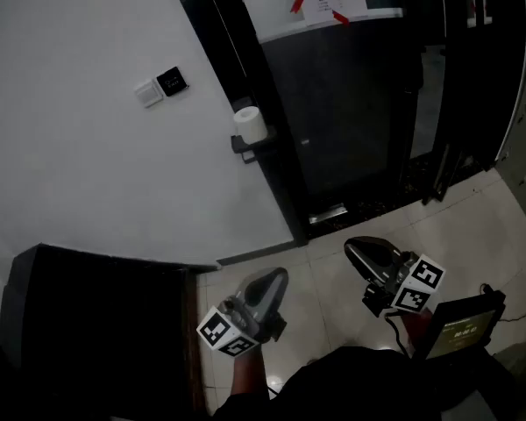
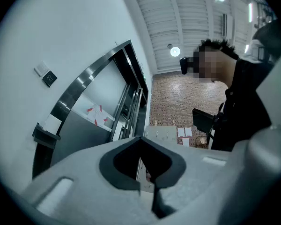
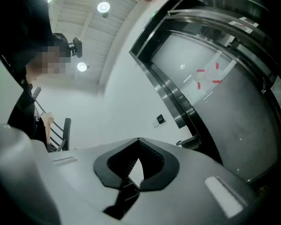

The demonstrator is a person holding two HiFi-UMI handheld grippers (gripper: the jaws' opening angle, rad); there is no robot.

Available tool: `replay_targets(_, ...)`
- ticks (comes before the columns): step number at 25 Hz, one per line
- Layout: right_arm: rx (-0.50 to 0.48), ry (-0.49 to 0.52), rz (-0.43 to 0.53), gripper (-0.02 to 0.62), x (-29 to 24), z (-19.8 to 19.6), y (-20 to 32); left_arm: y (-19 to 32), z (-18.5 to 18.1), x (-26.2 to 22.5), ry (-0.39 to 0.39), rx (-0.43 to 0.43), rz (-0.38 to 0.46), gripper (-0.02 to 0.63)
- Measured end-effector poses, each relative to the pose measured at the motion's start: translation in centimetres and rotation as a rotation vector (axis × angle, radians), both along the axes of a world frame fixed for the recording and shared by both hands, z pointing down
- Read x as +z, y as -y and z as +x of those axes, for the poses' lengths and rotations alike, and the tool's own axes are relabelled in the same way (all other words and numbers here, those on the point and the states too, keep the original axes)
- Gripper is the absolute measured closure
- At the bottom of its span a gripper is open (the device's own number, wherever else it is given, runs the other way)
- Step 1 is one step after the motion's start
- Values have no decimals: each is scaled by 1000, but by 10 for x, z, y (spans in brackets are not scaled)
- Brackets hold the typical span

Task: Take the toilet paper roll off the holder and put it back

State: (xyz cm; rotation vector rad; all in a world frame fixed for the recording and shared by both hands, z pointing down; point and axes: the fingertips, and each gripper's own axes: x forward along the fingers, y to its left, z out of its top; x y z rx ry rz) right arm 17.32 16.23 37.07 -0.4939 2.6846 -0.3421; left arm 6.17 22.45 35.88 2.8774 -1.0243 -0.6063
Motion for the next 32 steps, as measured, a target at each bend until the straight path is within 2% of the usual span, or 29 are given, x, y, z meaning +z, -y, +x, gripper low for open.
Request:
replay_targets(9, -19, 10, -8, 594, 7, 36, 21, 17, 33, 1, 16, -39, 1, 606)
replay_targets(16, -51, -5, -25, 594, 11, 25, 49, 41, 25, 4, 13, -71, -17, 606)
replay_targets(23, -26, -60, -27, 594, 22, -25, 113, 105, -29, 9, -47, -45, -13, 606)
replay_targets(32, 46, -96, -31, 594, 3, -144, 230, 230, -144, 4, -83, 35, -33, 606)
